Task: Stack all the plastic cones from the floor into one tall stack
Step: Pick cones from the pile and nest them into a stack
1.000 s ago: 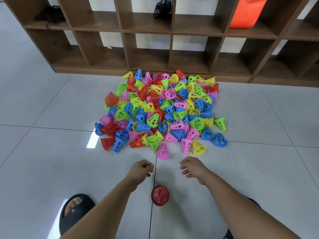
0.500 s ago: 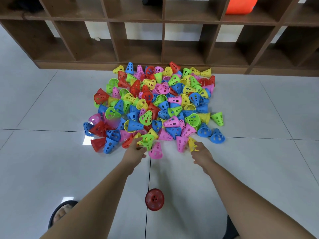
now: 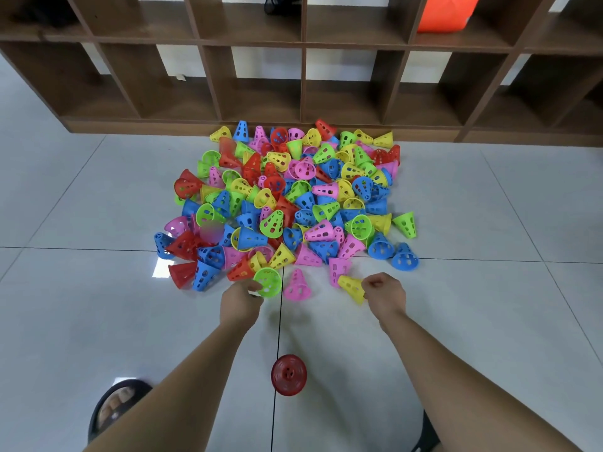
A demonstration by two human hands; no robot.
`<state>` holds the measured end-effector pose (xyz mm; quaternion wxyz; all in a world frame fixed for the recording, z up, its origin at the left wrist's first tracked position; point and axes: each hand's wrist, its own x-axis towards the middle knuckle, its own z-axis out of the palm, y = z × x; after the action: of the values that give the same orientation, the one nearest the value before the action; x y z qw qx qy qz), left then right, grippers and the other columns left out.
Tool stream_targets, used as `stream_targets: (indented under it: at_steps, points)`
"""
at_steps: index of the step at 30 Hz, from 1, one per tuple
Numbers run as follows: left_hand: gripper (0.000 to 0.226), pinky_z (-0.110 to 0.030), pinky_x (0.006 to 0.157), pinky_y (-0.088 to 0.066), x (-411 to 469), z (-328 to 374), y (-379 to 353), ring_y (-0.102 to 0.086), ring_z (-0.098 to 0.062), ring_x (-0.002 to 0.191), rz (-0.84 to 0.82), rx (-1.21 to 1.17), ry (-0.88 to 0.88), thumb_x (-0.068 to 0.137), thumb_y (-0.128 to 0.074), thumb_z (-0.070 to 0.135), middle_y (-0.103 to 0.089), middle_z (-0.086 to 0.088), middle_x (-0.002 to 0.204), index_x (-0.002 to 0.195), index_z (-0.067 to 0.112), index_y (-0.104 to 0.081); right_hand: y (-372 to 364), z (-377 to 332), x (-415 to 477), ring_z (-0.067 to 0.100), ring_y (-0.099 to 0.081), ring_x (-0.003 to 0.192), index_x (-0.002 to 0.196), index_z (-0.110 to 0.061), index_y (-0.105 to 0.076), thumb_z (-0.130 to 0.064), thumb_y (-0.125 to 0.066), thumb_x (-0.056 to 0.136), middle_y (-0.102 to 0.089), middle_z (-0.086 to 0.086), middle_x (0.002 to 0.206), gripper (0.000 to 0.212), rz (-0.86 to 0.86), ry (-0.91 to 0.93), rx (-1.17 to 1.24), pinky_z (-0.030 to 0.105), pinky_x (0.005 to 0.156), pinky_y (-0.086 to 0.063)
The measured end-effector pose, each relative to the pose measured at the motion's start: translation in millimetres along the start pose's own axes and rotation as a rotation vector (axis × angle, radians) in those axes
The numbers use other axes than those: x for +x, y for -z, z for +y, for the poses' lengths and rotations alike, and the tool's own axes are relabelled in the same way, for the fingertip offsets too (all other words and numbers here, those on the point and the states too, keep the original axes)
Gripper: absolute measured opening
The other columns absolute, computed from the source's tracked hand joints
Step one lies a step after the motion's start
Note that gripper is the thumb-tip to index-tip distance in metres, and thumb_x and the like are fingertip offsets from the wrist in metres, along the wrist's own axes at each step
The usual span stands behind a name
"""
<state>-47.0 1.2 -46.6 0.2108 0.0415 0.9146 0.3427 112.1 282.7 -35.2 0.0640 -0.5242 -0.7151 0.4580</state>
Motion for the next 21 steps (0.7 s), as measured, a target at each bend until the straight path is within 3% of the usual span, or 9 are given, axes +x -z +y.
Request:
stream_targets:
  at_steps: [3, 5, 10, 17, 21]
  points:
    - [0.03, -0.032, 0.075, -0.054, -10.3, -1.8, 6.9, -0.068, -0.021, 0.092, 0.036, -0.017, -0.008, 0.085, -0.076, 0.005, -0.074, 0.0, 0.11, 0.109, 0.023, -0.072, 1.1, -2.3, -8.7, 0.021, -0.073, 0.078, 0.094, -0.017, -0.072, -0.014, -0.072, 0.091, -0.077, 0.006, 0.094, 0.004, -0.115, -0.045, 0.157, 0.036, 0.067, -0.057]
    - [0.025, -0.031, 0.072, -0.049, -19.1, 0.7, 11.9, -0.068, -0.019, 0.089, 0.078, -0.035, -0.043, 0.087, -0.08, 0.011, -0.072, 0.003, 0.105, 0.105, 0.023, -0.069, 1.1, -7.8, -18.8, 0.02, -0.07, 0.074, 0.106, -0.011, -0.069, -0.009, -0.075, 0.092, -0.077, 0.012, 0.098, 0.015, -0.265, -0.086, 0.289, 0.033, 0.064, -0.053]
    - [0.014, -0.035, 0.073, -0.054, -42.3, 8.3, 25.5, -0.069, -0.014, 0.085, 0.161, -0.173, -0.073, 0.094, -0.079, 0.032, -0.071, 0.011, 0.092, 0.095, 0.027, -0.066, -7.7, -21.6, -44.8, 0.017, -0.071, 0.081, 0.119, -0.006, -0.071, -0.011, -0.078, 0.093, -0.079, 0.008, 0.097, 0.028, -0.578, -0.154, 0.418, 0.029, 0.07, -0.053]
    - [0.025, -0.039, 0.077, -0.056, -67.6, 22.3, 44.9, -0.074, -0.013, 0.07, 0.142, -0.455, -0.024, 0.103, -0.065, 0.042, -0.074, -0.002, 0.085, 0.092, 0.02, -0.063, -15.8, -32.5, -85.6, 0.015, -0.071, 0.083, 0.126, -0.003, -0.07, -0.014, -0.075, 0.097, -0.076, 0.008, 0.102, 0.032, -0.972, -0.131, 0.347, 0.023, 0.067, -0.052]
    - [0.033, -0.035, 0.065, -0.048, -73.9, 32.8, 54.7, -0.063, -0.011, 0.061, 0.048, -0.475, -0.098, 0.104, -0.063, 0.044, -0.067, 0.0, 0.073, 0.087, 0.016, -0.063, -18.2, -28.0, -101.0, 0.015, -0.069, 0.079, 0.116, -0.01, -0.069, -0.013, -0.075, 0.096, -0.074, 0.009, 0.095, 0.021, -1.072, -0.138, 0.248, 0.024, 0.065, -0.051]
